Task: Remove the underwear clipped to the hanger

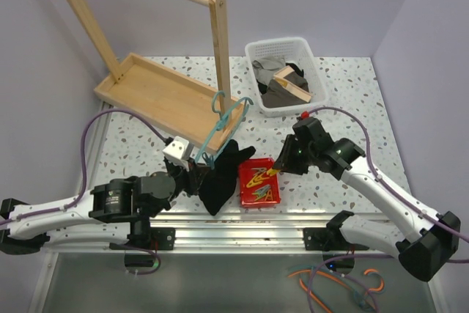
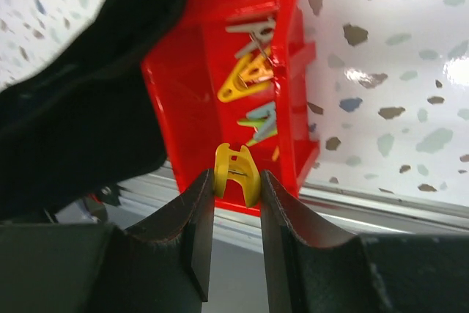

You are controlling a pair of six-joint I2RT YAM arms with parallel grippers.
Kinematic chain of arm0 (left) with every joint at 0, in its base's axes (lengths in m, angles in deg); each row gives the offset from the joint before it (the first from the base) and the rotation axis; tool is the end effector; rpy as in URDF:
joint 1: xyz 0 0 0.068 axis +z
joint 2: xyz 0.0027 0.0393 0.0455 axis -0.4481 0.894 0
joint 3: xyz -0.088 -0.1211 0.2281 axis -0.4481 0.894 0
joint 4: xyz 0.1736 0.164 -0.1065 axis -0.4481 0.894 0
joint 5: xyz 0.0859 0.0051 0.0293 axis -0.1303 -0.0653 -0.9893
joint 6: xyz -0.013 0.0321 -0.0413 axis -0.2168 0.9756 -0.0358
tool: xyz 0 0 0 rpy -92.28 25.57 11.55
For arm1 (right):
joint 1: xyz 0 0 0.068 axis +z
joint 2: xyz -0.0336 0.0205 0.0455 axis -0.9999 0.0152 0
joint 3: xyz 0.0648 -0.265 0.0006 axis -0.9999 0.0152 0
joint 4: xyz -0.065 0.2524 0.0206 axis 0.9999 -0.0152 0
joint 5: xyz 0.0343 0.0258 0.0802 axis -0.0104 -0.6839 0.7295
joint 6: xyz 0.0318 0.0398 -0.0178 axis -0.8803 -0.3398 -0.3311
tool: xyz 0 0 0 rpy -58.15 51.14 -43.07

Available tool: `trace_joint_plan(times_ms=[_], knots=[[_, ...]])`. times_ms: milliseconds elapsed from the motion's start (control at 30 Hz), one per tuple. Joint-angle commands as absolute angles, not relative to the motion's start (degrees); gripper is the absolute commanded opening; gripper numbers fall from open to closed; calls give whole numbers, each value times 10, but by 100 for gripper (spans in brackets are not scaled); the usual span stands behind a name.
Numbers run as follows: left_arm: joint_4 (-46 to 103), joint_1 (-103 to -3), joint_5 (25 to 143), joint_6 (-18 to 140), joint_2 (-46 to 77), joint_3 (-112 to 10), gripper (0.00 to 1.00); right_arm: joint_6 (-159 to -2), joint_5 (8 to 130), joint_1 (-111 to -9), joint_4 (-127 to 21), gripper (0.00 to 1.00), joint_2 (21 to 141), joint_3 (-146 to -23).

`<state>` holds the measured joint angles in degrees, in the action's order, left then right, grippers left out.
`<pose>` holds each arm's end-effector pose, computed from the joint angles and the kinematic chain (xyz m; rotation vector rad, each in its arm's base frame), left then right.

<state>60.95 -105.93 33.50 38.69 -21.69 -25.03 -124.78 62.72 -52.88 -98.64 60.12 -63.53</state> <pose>0.0493 -0.1323 0.3313 0.2748 1.8889 -0.6351 0.1656 0.1227 0.2917 0.3224 2.5875 0.6460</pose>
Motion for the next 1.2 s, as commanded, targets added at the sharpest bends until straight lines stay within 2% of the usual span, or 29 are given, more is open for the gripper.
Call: trace_joint_plan(times_ms=[0, 100, 133, 167, 200, 267, 300, 400, 433, 533, 633, 800, 1033, 1167], knots=[[562, -1063, 332, 387, -211, -247, 0, -1197, 680, -521, -1000, 0, 599, -621], [550, -1063, 336, 390, -206, -246, 0, -1183, 689, -500, -992, 0, 622, -618], [546, -1063, 336, 391, -205, -246, 0, -1182, 694, -493, -982, 3, 628, -621], [545, -1063, 336, 393, -204, -245, 0, -1182, 695, -480, -978, 10, 633, -624], [543, -1063, 336, 393, -204, -244, 0, -1183, 695, -473, -975, 25, 645, -627], [539, -1063, 335, 396, -201, -246, 0, -1183, 697, -460, -965, 39, 658, -639], [539, -1063, 336, 396, -201, -247, 0, -1183, 697, -450, -965, 51, 664, -644], [539, -1063, 337, 396, -201, -249, 0, -1180, 686, -445, -977, 63, 675, -667], [540, -1063, 339, 395, -202, -249, 0, -1177, 680, -445, -985, 70, 669, -680], [537, -1063, 343, 394, -203, -245, 0, -1172, 660, -446, -1010, 78, 647, -709], [531, -1063, 345, 395, -199, -243, 0, -1176, 641, -446, -1012, 83, 625, -727], [515, -1063, 349, 401, -190, -242, 0, -1232, 692, -446, -952, 82, 566, -717], [489, -1063, 356, 406, -176, -237, 0, -1330, 761, -444, -857, 80, 560, -689], [468, -1063, 364, 410, -161, -234, 0, -1390, 752, -437, -814, 80, 564, -690]])
